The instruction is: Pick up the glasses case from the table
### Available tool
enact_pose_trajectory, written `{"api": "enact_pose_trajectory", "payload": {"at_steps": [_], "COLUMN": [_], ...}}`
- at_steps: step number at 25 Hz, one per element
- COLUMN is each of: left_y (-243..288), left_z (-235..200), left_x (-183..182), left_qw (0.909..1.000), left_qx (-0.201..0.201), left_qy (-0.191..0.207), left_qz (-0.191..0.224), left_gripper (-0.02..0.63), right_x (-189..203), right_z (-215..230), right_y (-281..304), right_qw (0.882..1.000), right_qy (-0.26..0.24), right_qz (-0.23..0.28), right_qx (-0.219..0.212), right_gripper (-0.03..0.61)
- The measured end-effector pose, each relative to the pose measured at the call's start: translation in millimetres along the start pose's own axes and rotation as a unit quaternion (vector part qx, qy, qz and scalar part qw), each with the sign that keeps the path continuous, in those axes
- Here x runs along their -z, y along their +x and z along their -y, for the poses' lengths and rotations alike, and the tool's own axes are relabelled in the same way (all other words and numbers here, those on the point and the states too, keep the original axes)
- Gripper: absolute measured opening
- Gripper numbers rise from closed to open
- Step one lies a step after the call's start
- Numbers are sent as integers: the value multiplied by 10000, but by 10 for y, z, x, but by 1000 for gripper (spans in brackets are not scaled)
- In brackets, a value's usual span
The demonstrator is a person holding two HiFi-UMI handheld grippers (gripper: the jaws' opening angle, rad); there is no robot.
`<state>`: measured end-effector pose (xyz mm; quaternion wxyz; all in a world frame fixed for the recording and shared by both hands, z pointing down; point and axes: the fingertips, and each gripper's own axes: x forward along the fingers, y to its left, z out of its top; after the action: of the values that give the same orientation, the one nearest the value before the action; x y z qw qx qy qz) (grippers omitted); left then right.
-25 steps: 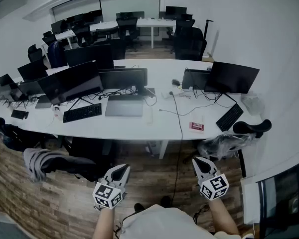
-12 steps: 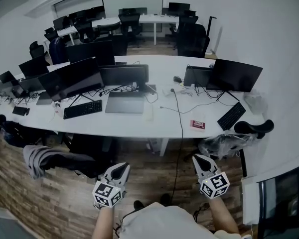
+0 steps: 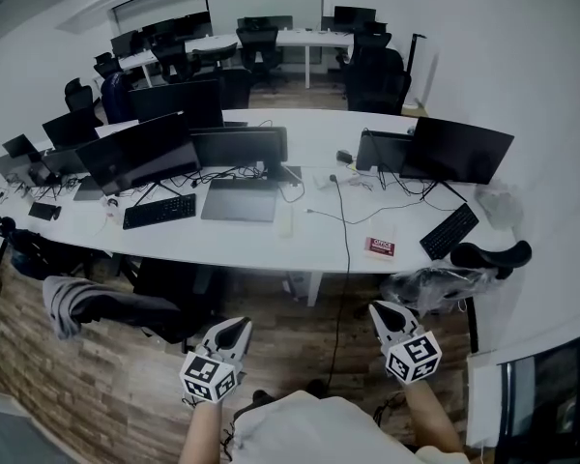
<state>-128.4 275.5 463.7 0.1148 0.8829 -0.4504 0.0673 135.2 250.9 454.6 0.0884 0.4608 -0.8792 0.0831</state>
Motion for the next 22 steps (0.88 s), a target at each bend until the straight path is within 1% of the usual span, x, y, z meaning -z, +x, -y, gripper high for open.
{"api": "enact_pose_trajectory", "payload": {"at_steps": [6, 12, 17, 22], "left_y": [160, 286, 407, 614], "left_z": [206, 267, 181, 20], "left_x": [30, 66, 43, 24], "left_qw": [9999, 9996, 9995, 9996], "left_qx": [-138, -257, -289, -197], "left_qy": [-47, -98, -99, -157], "left_qz": [11, -32, -60, -85], "left_gripper": [12, 12, 12, 12], "right_x": [53, 87, 93, 61], "right_z": [208, 359, 421, 504], "right_y": [-12, 67, 212, 401], "right_qw": [9998, 9994, 9992, 9993], "right_qy": [-69, -57, -36, -65], "right_qz": [-82, -140, -172, -207], "right_qx": [-186, -298, -347, -290], "right_gripper": [-2, -2, -2, 0]}}
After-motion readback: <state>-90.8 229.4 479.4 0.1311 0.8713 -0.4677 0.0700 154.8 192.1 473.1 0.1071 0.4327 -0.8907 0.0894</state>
